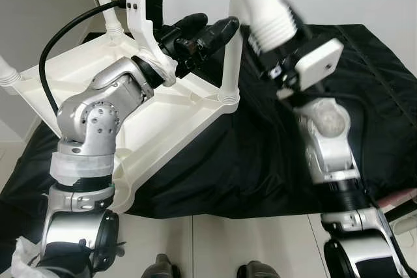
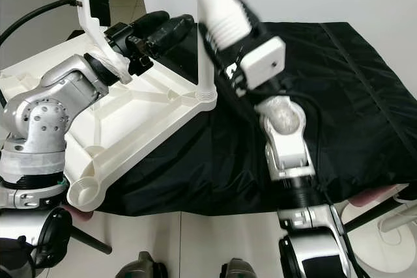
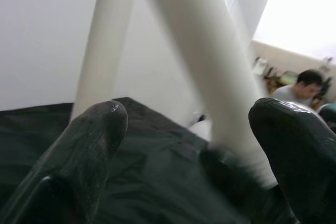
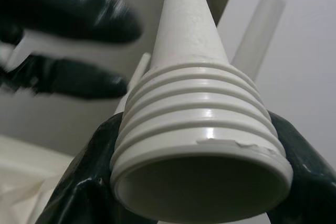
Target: Building children table
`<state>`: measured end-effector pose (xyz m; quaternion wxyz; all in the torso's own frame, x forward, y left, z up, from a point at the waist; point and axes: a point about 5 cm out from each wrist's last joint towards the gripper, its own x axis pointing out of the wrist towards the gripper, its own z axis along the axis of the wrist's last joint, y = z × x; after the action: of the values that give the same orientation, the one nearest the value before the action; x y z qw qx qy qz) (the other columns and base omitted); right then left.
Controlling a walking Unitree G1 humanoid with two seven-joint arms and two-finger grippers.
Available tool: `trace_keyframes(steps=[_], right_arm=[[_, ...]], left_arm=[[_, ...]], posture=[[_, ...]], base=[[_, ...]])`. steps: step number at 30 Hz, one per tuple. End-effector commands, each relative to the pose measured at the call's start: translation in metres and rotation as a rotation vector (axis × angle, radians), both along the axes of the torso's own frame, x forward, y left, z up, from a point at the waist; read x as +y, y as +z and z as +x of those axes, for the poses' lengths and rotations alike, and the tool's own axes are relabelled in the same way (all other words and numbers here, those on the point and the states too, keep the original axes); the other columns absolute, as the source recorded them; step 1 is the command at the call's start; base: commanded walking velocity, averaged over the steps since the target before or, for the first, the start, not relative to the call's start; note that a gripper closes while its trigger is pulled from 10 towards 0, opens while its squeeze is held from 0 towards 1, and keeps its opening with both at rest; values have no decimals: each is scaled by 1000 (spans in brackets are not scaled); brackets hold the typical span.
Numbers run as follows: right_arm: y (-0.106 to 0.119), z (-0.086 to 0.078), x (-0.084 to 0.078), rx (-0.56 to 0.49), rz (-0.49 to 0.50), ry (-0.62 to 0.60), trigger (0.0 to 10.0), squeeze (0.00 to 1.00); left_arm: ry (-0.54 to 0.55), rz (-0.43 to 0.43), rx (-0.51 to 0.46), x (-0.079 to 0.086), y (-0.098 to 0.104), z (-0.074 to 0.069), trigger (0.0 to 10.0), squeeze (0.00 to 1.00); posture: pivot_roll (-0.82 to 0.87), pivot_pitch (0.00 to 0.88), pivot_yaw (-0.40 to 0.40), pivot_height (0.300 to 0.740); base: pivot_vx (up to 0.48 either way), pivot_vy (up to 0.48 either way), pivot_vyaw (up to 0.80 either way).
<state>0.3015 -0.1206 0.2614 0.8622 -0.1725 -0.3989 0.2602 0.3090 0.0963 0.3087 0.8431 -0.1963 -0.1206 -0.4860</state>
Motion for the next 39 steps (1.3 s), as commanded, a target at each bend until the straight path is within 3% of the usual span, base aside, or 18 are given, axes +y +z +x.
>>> trace_keyframes(steps=[1, 3, 12, 17, 29, 31, 39], right_arm=[[4, -4, 2, -15, 0, 28, 10000, 0], [-3, -4, 1, 8, -31, 25, 10000, 0], [-10, -13, 2, 40, -86, 53, 10000, 0], [-20, -23, 5, 32, -127, 59, 10000, 0], [-42, -34, -1, 33, -176, -1, 10000, 0], [-54, -39, -7, 34, -189, -51, 10000, 0], [-69, -44, -12, 36, -216, -115, 10000, 0]], left_arm=[[-193, -17, -98, -1, 11, -11, 10000, 0], [-245, -79, -75, 2, 17, -11, 10000, 0], [-307, -159, 25, 3, 22, -7, 10000, 0], [-250, -178, 138, 4, 22, 10, 10000, 0], [-140, -137, 185, 11, 21, 27, 10000, 0], [-75, -123, 218, 16, 20, 37, 10000, 0], [-23, -143, 257, 25, 21, 46, 10000, 0]], posture=[[-71, 0, 97, 740], [-81, 0, 102, 740], [-97, 0, 117, 740], [-105, 0, 124, 740], [-118, 0, 133, 740], [-118, 0, 133, 740], [-109, 0, 134, 740]], base=[[0, 0, 0], [0, 0, 0], [0, 0, 0], [0, 0, 0], [0, 0, 0], [0, 0, 0], [0, 0, 0]])
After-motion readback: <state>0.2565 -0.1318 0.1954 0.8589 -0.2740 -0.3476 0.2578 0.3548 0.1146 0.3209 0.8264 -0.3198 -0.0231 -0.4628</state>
